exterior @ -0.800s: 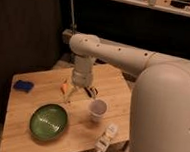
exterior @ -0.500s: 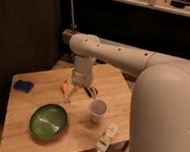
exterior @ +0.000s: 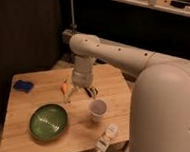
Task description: Pick up the ceramic cup
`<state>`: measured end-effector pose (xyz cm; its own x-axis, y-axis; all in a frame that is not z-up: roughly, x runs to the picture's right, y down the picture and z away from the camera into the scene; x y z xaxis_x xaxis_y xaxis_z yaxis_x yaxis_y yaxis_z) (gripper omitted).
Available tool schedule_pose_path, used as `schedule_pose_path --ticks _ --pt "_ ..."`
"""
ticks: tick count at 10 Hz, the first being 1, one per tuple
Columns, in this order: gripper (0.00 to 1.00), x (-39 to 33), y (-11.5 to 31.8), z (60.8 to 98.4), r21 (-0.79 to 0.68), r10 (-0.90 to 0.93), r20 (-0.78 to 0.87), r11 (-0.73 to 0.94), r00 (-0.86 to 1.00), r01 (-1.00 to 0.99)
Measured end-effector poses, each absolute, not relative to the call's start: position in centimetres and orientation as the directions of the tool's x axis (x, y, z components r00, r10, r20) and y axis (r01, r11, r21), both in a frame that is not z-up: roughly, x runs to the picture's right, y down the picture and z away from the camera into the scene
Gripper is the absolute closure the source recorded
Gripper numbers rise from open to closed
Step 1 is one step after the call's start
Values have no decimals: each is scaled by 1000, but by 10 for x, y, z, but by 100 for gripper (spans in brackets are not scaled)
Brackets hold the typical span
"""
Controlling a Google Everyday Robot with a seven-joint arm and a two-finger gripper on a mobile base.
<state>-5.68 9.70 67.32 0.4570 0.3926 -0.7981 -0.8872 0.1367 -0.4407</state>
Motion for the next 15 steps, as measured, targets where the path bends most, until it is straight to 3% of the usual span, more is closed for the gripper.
schedule_pose_path --ticks 11,15 --pt "20 -56 97 672 -437 397 -797 139 454 -889" --pt "20 -42 87 656 -372 581 -704 189 409 -909"
